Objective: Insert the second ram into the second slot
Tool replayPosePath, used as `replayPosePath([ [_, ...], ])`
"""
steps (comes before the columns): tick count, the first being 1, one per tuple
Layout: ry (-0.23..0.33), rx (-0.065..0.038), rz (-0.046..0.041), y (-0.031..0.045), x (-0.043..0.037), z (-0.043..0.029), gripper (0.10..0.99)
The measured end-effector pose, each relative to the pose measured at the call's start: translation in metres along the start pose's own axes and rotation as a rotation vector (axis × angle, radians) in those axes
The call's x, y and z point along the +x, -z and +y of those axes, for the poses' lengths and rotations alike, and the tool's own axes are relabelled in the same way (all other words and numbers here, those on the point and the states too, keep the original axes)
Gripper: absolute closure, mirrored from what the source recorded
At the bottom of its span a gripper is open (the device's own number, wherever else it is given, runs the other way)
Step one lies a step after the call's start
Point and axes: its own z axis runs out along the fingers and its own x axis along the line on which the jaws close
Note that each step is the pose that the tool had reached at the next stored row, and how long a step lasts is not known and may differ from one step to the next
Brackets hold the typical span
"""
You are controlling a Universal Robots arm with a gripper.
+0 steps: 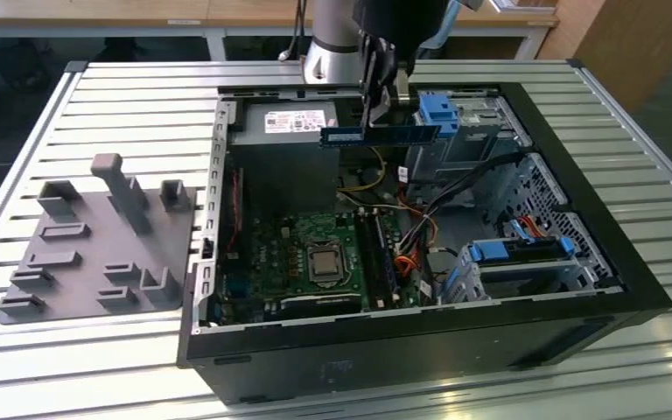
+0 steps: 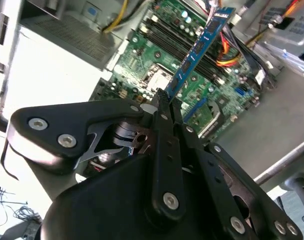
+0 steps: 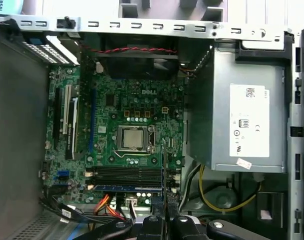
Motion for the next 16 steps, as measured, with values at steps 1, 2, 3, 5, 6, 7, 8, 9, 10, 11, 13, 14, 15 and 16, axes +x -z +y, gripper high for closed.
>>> replayPosePath([
  [1, 0.000, 0.000, -0.0002, 0.0000, 0.0024, 0.0001, 0.949],
  [2, 0.000, 0.000, 0.0001, 0.0000, 0.0038, 0.0001, 0.949],
  [3, 0.000, 0.000, 0.0009, 0.0000, 0.0043, 0.0001, 0.949],
  [5, -0.013, 0.000, 0.0016, -0.0005, 0.0044, 0.0001, 0.949],
  [6, -0.031, 0.000, 0.0013, -0.0008, 0.0044, 0.0001, 0.949],
  [7, -0.049, 0.001, 0.0010, -0.0012, 0.0045, 0.0001, 0.949],
  [8, -0.067, 0.001, 0.0006, -0.0015, 0.0045, 0.0000, 0.949],
  [9, -0.085, 0.001, 0.0004, -0.0018, 0.0045, 0.0000, 0.949],
  [10, -0.103, 0.002, 0.0000, -0.0022, 0.0045, 0.0000, 0.949],
  [11, -0.121, 0.002, -0.0003, -0.0025, 0.0045, 0.0000, 0.949],
  [13, -0.159, 0.002, -0.0010, -0.0032, 0.0045, 0.0000, 0.949],
  [14, -0.177, 0.003, -0.0013, -0.0035, 0.0045, 0.0000, 0.949],
  [15, -0.194, 0.003, -0.0016, -0.0039, 0.0045, -0.0001, 0.949],
  [16, -0.213, 0.003, -0.0019, -0.0042, 0.0045, -0.0001, 0.949],
])
